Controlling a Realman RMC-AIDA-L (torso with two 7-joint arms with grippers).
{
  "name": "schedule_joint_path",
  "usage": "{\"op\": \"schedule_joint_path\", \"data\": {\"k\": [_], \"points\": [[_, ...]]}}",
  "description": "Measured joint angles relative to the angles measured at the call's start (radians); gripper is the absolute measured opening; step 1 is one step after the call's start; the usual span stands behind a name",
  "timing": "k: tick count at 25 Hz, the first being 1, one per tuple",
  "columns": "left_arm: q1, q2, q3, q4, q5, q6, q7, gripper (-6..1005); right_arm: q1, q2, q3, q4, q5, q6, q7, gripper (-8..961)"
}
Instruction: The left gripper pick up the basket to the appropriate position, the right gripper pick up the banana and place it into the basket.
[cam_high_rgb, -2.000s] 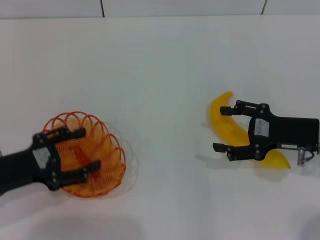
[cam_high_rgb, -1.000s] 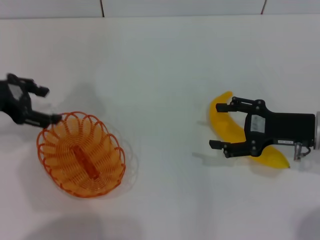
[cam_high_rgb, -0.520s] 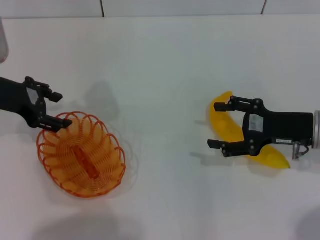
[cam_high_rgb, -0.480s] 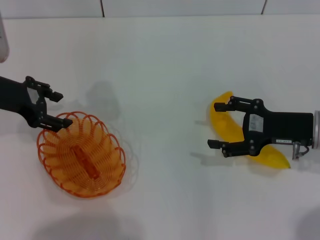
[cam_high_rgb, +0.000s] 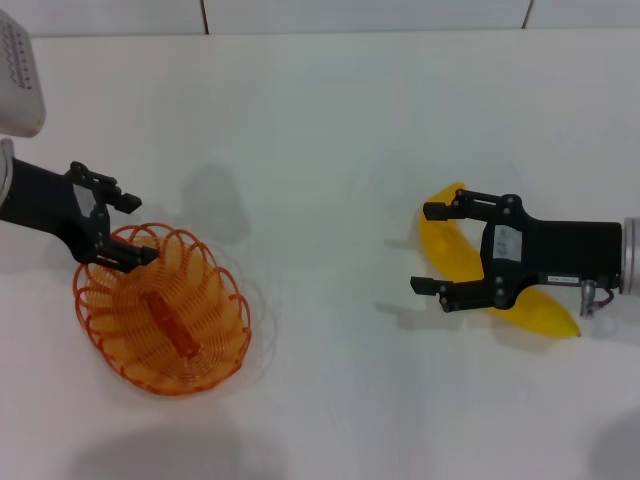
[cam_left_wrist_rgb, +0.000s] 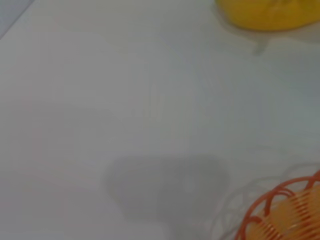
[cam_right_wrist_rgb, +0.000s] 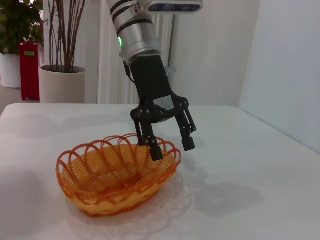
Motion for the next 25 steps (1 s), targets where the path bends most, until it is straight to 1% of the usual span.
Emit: {"op": "schedule_joint_path", "data": {"k": [7,19,25], "points": [[-0.004,-0.001,0.049,-0.021,0.01,-0.021,-0.012,645,0.0,0.001,0.0,0.0,0.0,0.001,0.001,895],[-0.007,-0.002,0.049,-0.023,0.006,-0.031,-0.018,172,-0.003,0.002,0.0,-0.001,0.0,0.001,0.001,895],[-0.007,-0.001,0.049,-0.02,0.009,-0.031,-0.026,127,-0.003,0.002,0.0,0.0,0.0,0.001,0.001,895]]}}
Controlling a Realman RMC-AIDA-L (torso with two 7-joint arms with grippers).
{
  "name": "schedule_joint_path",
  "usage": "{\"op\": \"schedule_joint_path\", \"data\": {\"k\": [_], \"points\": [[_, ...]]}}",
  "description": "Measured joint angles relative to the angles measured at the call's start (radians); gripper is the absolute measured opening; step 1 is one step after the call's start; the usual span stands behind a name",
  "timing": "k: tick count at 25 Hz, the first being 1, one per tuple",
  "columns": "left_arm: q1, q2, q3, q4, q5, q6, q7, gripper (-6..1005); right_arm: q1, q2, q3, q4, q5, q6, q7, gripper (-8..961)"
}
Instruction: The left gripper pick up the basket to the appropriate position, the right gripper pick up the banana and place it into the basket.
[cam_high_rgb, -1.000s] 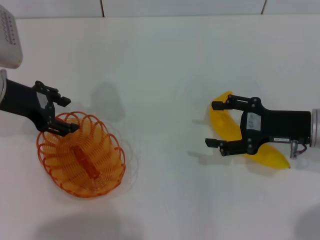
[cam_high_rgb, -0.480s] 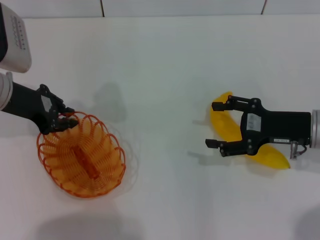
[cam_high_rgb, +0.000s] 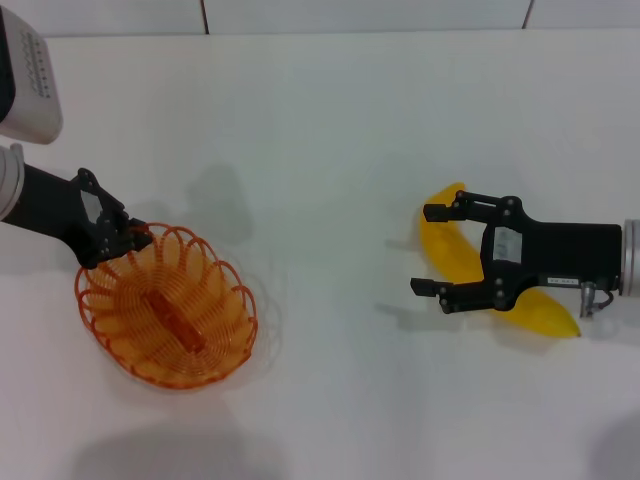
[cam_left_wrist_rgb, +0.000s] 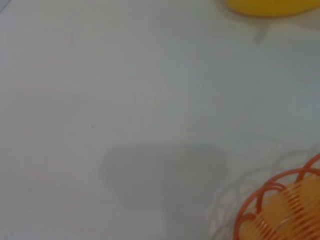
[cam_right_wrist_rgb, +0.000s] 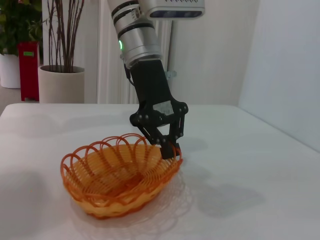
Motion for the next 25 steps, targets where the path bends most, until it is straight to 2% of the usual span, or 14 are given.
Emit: {"op": "schedule_joint_path", "data": {"k": [7,17,21,25], "points": [[0.008,0.0,0.005,0.011,0.0,0.0,0.007,96,-0.002,0.0,0.0,-0.001,0.0,0.0,0.0,894],[0.06,-0.002,0.012,0.11,-0.083,0.037,0.012,91,-0.006,-0.004,0.004,0.004,0.002,0.0,0.0,894],[0.089,0.0,0.001,0.164,-0.16,0.089,0.004,80,-0.006,-0.006,0.005,0.006,0.002,0.0,0.0,894],[0.123,0.004,-0.048,0.21,-0.264,0.134,-0.028,68,-0.008,-0.007,0.006,0.007,0.003,0.0,0.0,894]]}}
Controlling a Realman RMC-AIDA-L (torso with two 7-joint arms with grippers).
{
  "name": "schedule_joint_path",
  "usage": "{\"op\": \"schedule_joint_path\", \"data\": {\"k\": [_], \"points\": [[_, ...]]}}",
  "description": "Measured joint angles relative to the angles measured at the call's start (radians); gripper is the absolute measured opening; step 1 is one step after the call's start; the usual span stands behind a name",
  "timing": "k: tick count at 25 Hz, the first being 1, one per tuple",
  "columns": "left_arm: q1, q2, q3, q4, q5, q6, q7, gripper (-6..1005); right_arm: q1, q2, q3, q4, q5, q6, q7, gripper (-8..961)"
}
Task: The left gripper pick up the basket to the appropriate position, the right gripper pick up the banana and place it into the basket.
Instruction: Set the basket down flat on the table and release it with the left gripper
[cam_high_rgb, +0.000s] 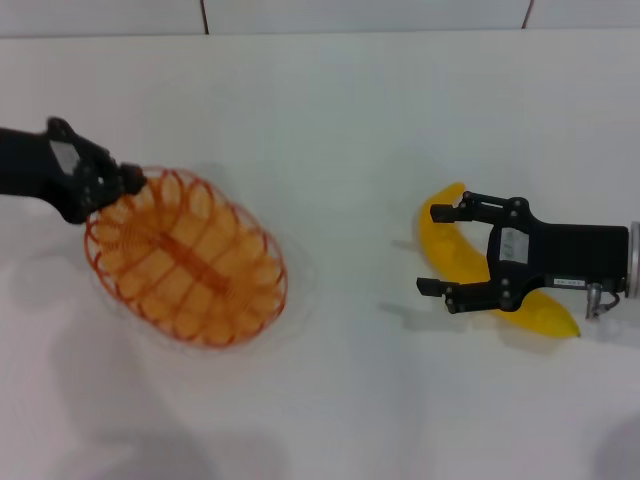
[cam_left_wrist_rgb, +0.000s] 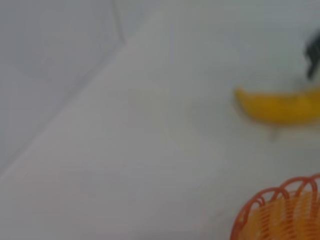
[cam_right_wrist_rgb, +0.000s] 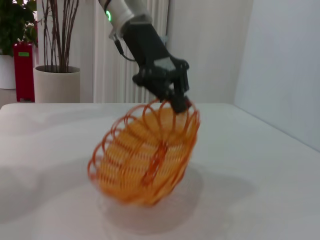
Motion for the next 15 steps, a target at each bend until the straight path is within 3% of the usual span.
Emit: {"op": "schedule_joint_path", "data": {"k": [6,15], "points": [[0.024,-0.006,-0.047,-0.025,-0.065,-0.06,-0.168,54,-0.001,0.002,0.002,-0.003,0.005,0.0,0.001,894],[-0.053,-0.005,-0.043,-0.271,-0.076,-0.243,-0.363,46,0.009,0.01,0.003,-0.005,0.007,0.021,0.001,893]]}}
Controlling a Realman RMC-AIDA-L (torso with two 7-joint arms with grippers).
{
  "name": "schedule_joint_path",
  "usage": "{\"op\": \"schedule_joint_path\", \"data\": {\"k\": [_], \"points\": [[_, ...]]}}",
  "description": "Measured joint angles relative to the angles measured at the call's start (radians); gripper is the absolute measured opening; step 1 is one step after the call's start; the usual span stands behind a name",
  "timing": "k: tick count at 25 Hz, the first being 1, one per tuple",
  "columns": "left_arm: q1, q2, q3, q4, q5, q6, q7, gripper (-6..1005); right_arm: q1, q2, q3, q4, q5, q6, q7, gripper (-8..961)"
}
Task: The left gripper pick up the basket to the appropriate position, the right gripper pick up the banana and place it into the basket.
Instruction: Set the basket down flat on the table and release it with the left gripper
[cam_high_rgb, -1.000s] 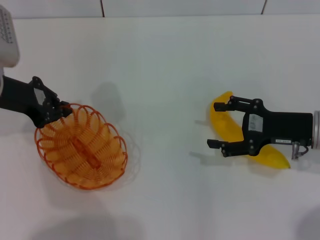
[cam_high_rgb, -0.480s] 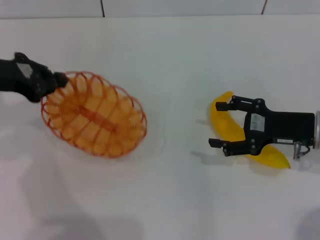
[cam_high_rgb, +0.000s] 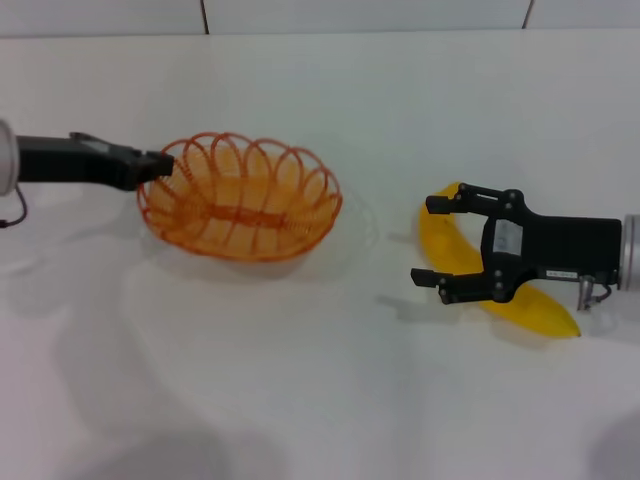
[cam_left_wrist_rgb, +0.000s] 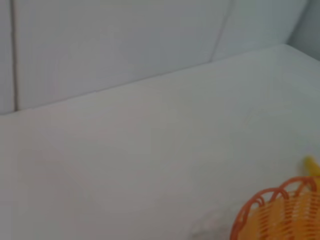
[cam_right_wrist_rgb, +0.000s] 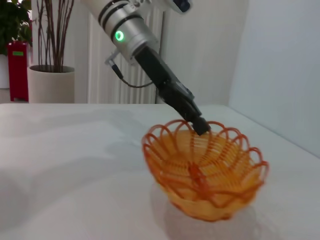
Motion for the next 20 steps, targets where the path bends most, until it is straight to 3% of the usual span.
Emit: {"op": "schedule_joint_path", "data": {"k": [11,20], "points": [[-0.14,0.002,0.013,-0.131,0.137,-0.188,-0.134,46,0.014,0.007,0.0,0.002,0.0,0.028,0.001,893],[-0.184,0.0,0.013,-0.225,0.151,-0.259,-0.138,47,0.032,0.009,0.0,0.008,0.0,0.032,0.002,893]]}}
